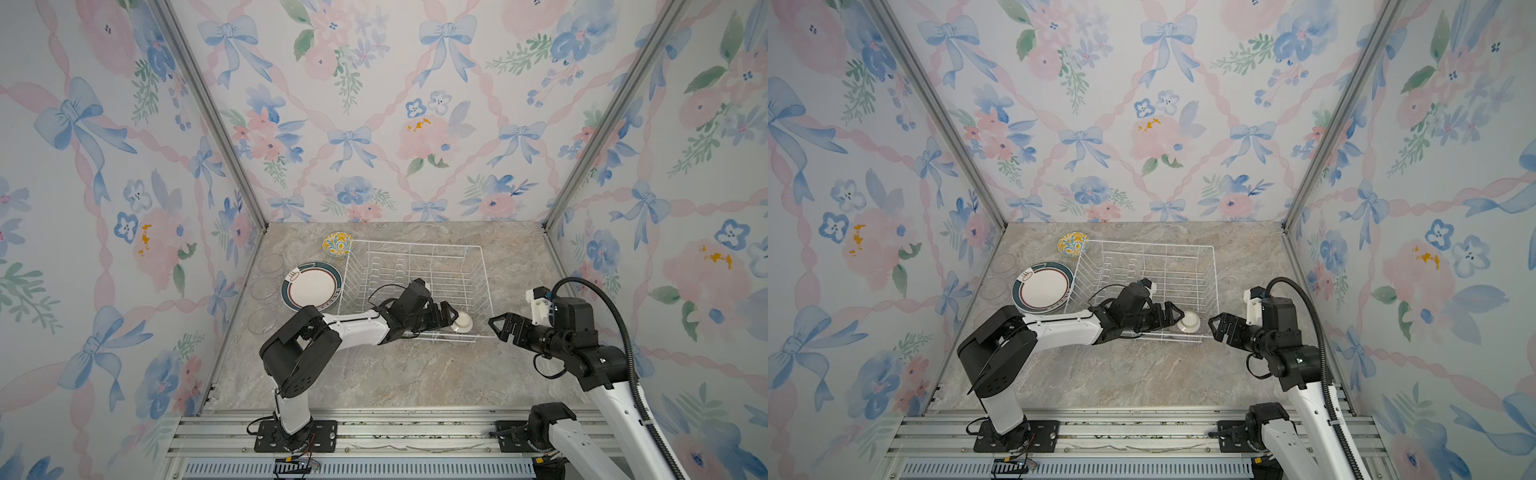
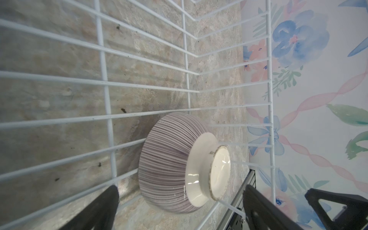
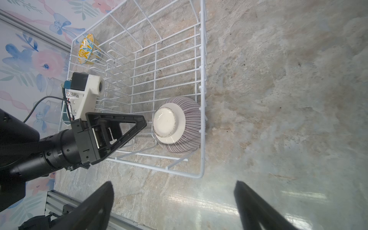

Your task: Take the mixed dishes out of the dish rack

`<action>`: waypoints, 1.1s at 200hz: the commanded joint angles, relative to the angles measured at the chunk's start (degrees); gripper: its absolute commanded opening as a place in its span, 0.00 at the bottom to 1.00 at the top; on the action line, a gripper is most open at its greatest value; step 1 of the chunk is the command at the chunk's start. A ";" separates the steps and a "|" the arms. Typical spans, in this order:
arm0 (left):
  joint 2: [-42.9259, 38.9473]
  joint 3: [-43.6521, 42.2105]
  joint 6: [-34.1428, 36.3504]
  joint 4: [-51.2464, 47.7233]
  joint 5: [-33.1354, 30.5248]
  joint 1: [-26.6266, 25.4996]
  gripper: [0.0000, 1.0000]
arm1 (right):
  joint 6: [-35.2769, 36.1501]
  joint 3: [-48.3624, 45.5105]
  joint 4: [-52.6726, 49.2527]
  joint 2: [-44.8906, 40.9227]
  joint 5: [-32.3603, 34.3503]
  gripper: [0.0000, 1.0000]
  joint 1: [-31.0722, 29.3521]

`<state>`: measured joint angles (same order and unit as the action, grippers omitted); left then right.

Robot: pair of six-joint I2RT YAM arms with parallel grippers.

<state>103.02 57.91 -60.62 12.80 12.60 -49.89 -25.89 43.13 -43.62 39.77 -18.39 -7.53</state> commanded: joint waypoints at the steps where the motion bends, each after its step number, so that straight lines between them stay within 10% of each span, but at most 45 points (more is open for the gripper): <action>1: 2.03 1.11 0.46 -3.35 1.59 -1.55 0.98 | 1.19 0.66 -1.50 -0.06 -0.35 0.97 0.60; 220: 6.50 -0.54 -2.68 11.68 5.49 -2.02 0.97 | 2.91 1.16 -3.22 -0.11 -0.68 0.97 1.55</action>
<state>109.56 59.79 -64.25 20.29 18.90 -51.03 -23.90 43.13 -45.32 40.10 -18.41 -6.68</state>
